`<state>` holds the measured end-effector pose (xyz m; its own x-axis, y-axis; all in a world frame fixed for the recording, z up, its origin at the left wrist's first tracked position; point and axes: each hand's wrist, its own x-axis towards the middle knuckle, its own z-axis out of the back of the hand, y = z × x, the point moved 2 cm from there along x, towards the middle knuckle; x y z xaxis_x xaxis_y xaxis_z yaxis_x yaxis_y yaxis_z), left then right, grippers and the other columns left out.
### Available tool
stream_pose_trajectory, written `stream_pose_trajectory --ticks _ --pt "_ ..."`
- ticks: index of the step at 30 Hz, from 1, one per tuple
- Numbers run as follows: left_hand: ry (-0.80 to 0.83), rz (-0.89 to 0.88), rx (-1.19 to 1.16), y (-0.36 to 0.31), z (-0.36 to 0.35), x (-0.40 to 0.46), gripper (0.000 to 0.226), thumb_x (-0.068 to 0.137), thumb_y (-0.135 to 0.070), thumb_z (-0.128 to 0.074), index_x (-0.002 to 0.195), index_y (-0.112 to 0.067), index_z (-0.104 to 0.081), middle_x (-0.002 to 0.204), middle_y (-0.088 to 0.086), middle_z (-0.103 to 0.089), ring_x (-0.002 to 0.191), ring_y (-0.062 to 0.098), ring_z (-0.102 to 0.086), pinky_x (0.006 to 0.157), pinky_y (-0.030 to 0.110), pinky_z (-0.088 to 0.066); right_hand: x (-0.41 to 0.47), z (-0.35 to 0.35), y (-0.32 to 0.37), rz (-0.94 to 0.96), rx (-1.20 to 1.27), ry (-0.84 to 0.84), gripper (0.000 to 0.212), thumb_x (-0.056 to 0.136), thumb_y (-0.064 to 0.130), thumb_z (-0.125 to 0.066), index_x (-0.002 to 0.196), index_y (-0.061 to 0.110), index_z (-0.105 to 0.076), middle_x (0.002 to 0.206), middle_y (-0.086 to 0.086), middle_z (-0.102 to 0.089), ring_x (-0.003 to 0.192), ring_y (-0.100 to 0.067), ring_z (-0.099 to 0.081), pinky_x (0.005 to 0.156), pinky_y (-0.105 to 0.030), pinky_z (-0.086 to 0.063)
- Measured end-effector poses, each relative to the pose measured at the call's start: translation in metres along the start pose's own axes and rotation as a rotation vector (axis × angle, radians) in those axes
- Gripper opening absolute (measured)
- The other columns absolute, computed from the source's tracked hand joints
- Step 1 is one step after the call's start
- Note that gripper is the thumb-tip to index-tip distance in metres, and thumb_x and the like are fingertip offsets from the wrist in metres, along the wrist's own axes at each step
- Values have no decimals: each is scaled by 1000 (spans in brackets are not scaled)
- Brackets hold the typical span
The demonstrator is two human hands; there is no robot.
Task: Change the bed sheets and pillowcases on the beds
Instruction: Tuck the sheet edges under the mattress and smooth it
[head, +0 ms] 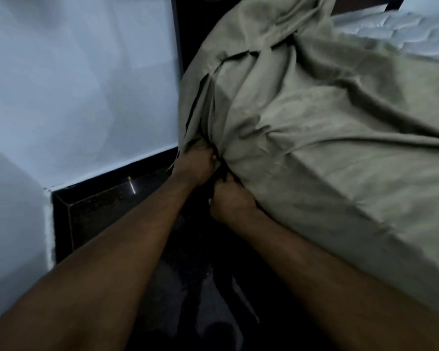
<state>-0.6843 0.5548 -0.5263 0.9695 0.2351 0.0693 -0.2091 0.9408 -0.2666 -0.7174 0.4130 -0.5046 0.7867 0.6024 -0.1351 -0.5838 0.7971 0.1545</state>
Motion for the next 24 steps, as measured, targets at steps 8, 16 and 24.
stream_pose_trajectory --ticks 8,16,24 --pt "-44 -86 -226 -16 101 -12 47 100 -17 -54 146 -9 -48 143 20 -54 128 36 -55 101 39 -43 21 148 15 140 -158 -325 31 96 22 -53 125 10 -58 130 -13 -53 119 -31 -54 93 -40 -46" --pt "-104 -6 -476 -21 112 23 60 101 -25 -58 154 -8 -36 147 17 -52 132 31 -52 99 22 -38 104 203 -40 57 20 -196 79 94 16 -56 161 21 -12 151 -28 -33 129 -44 -47 106 -45 -43" --pt "-141 198 -655 -22 122 61 37 100 -31 -60 124 -4 -51 121 14 -63 106 32 -64 86 34 -52 174 229 -38 236 -128 -100 49 99 32 -53 145 25 -40 132 -21 -56 115 -40 -58 84 -42 -48"
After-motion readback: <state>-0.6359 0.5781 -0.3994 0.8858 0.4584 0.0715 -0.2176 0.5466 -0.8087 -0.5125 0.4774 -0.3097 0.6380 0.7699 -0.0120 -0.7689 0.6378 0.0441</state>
